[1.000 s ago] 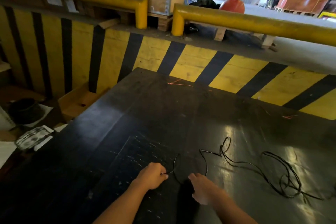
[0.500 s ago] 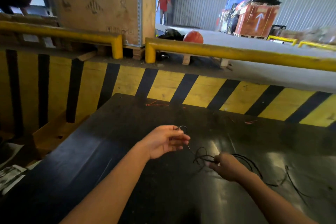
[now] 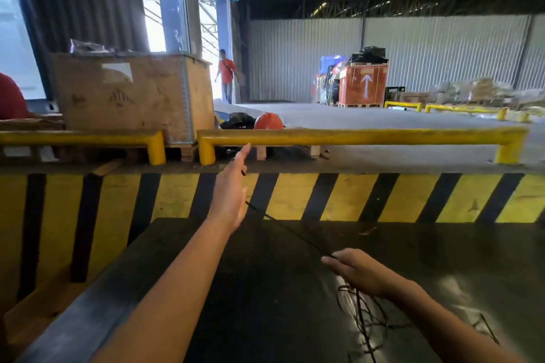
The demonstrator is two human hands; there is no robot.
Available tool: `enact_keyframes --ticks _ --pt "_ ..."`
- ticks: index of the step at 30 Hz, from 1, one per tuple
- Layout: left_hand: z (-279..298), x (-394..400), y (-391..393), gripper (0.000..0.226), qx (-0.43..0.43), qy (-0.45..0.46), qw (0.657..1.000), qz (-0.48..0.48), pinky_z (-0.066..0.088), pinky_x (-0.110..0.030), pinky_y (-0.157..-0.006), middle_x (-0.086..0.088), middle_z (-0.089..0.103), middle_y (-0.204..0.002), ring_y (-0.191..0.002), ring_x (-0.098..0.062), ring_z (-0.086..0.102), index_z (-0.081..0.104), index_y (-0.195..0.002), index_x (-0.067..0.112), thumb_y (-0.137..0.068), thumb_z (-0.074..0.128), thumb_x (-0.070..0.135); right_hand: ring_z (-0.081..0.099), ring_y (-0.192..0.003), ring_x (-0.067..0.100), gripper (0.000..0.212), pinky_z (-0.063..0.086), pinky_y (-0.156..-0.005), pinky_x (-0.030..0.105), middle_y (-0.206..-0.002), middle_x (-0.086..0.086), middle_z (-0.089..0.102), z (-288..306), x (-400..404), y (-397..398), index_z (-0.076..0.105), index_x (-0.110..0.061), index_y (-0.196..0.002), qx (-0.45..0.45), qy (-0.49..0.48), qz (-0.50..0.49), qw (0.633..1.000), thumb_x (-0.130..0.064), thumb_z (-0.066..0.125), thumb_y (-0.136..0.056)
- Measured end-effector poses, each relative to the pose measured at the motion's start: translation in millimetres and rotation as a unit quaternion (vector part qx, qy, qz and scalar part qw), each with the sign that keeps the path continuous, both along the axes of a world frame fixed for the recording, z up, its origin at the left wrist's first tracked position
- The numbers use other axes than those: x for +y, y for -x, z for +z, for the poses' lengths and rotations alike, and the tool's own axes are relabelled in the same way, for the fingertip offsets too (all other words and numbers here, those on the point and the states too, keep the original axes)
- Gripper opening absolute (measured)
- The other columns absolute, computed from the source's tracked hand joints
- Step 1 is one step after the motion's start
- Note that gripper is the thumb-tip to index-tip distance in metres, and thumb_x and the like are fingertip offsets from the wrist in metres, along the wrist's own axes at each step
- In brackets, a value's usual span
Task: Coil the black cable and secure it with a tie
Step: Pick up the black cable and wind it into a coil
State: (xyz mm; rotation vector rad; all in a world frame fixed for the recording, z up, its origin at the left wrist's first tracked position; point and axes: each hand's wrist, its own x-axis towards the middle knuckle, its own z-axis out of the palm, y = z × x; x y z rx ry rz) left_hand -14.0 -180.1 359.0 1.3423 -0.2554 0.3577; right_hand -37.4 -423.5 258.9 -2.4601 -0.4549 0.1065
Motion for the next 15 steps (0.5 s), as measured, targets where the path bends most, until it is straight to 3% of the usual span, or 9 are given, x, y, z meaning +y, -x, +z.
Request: enact_keyframes --ticks 2,4,8,11,13,15 --pt "-4.3 6.1 -5.5 0.036 0.019 -0.197 0.979 0.056 0.026 -0.046 -0.11 0.004 0.037 -0.15 -0.138 -0.018 0.031 0.051 -0.129 0.045 -0.098 0.032 0.047 0.054 -0.054 0.001 0.033 0.044 -0.059 0.021 -0.062 -0.006 0.055 32.8 -16.5 4.7 0.06 -0.022 -0.068 -0.036 -0.072 0.006 0.997 -0.038 0.047 -0.093" --pt "-10.7 9.7 -5.9 0.039 0.05 -0.347 0.937 0.015 0.027 -0.042 -0.109 0.0 0.037 -0.152 -0.139 -0.021 0.032 0.048 -0.134 0.038 -0.1 0.03 0.044 0.053 -0.054 0.0 0.031 0.043 -0.059 0.022 -0.061 -0.005 0.055 68.3 -34.3 5.2 0.06 -0.02 -0.067 -0.105 -0.093 0.005 0.99 -0.036 0.048 -0.092" --pt "-11.5 -8.1 11.6 0.04 0.156 -0.451 0.861 -0.179 0.036 -0.034 -0.098 0.0 0.035 -0.152 -0.128 -0.017 0.039 0.043 -0.138 0.032 -0.101 0.031 0.038 0.053 -0.058 0.001 0.028 0.038 -0.059 0.02 -0.06 -0.005 0.054 117.7 -46.0 -0.6 0.061 -0.019 -0.067 -0.23 -0.012 0.008 0.973 -0.029 0.054 -0.091" --pt "-9.5 -21.3 20.8 0.042 0.242 -0.398 0.798 -0.383 0.032 -0.061 -0.104 -0.001 0.033 -0.153 -0.133 -0.034 0.039 0.04 -0.137 0.041 -0.098 0.028 0.048 0.05 -0.055 0.015 0.03 0.035 -0.055 0.02 -0.06 0.009 0.057 141.5 -41.9 -6.9 0.064 -0.009 -0.07 -0.316 -0.029 -0.012 0.948 -0.029 0.056 -0.09" --pt "-4.3 -26.5 26.0 0.042 0.23 -0.286 0.785 -0.499 0.037 -0.063 -0.1 0.0 0.041 -0.148 -0.13 -0.036 0.045 0.043 -0.135 0.042 -0.096 0.028 0.049 0.048 -0.054 0.014 0.032 0.033 -0.053 0.017 -0.06 0.009 0.055 143.0 -36.1 -13.4 0.064 -0.005 -0.071 -0.355 -0.075 -0.052 0.93 -0.029 0.055 -0.09" --pt "5.6 -36.3 33.1 0.045 0.189 -0.163 0.773 -0.583 0.042 -0.06 -0.097 0.0 0.049 -0.143 -0.126 -0.035 0.051 0.044 -0.137 0.038 -0.094 0.034 0.046 0.057 -0.064 0.019 0.034 0.041 -0.059 0.024 -0.069 0.009 0.061 125.9 -26.8 -21.1 0.064 -0.008 -0.075 -0.327 -0.091 -0.084 0.937 -0.035 0.051 -0.092"
